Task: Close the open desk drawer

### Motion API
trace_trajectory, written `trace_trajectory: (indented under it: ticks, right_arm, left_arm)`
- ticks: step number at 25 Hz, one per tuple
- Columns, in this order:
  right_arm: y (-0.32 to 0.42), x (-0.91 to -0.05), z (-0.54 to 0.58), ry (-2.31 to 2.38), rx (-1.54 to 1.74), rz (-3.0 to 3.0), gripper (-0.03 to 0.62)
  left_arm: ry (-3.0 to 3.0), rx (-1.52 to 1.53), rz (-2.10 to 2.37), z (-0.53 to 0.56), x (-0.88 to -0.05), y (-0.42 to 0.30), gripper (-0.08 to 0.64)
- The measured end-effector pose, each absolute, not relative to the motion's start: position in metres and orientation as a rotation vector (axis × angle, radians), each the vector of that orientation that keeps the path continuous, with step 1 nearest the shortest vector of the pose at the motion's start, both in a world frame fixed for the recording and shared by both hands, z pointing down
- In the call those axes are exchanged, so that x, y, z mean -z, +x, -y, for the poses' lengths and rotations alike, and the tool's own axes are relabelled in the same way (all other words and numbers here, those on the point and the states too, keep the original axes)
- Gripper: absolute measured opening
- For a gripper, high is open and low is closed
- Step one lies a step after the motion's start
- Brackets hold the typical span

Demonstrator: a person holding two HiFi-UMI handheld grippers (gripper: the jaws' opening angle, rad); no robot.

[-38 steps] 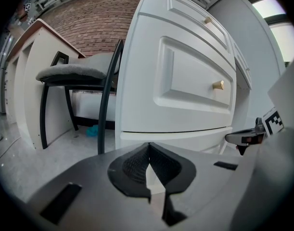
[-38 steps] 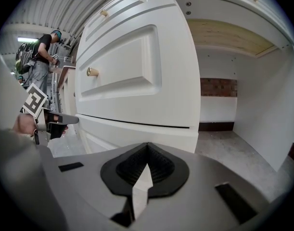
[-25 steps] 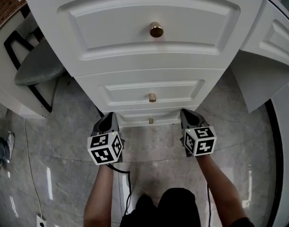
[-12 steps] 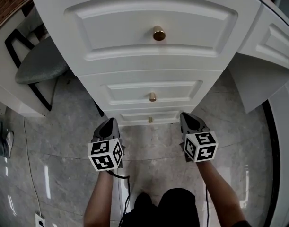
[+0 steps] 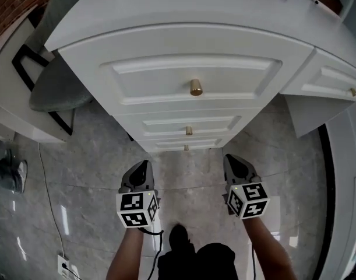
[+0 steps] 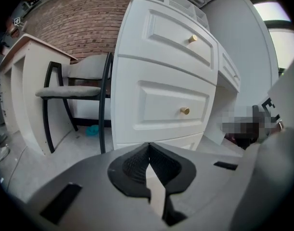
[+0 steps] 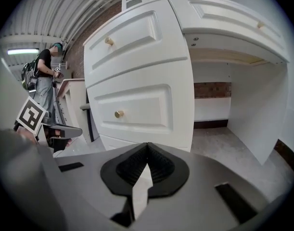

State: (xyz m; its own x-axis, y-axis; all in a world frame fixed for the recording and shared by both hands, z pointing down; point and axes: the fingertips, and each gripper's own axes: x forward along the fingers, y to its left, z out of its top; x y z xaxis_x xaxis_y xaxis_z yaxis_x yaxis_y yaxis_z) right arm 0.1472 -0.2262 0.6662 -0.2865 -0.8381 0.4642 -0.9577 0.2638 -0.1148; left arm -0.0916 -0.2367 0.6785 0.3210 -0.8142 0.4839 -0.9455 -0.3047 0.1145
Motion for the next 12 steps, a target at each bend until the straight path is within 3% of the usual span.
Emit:
trace_trajectory:
  ticks: [12]
  right_arm:
    - [0.148, -0.496, 0.174, 1.609, -0.603, 2.220, 0.005]
  left_arm:
    - [2.156, -0.531, 1.541, 0.180, -0.523, -0.098, 0.009]
